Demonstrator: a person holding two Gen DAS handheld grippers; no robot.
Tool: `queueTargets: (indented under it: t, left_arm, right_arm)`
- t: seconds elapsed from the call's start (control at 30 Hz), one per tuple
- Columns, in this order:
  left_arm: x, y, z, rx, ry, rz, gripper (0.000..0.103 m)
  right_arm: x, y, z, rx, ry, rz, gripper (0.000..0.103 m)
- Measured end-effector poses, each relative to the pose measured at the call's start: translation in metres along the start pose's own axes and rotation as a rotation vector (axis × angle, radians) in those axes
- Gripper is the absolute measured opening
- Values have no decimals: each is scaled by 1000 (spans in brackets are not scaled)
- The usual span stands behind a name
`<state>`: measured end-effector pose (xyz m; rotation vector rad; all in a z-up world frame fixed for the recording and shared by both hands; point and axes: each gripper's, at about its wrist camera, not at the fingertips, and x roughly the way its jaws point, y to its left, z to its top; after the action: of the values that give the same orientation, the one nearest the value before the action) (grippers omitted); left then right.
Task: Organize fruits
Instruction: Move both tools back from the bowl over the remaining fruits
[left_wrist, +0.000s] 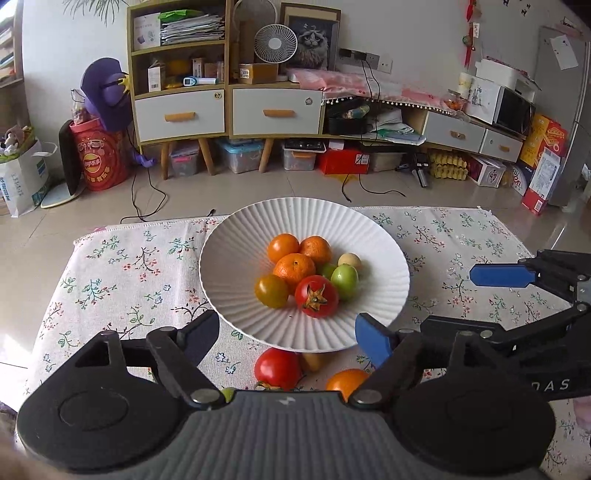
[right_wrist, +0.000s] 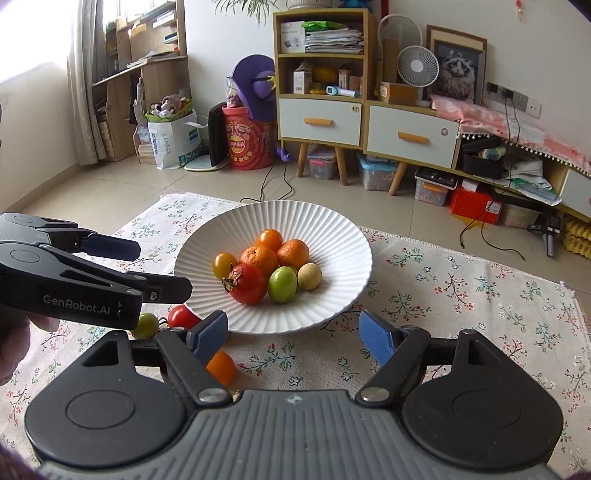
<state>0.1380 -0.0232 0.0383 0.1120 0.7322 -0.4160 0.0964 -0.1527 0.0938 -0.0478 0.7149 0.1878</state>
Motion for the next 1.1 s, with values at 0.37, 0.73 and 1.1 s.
queueTargets:
  t: [0.37, 0.73, 1.1]
  left_arm:
    - [-22, -5, -17, 10, 18, 11, 99]
    - [-26, 7, -44, -13, 62, 39, 99]
    - [-21, 28, -74, -47, 121, 69, 99]
  right_arm:
    - [-17, 0, -10, 51, 5, -20, 91]
    - [-22, 6, -28, 59, 17, -44, 99]
    - [-17, 16, -45, 4, 37, -94, 102]
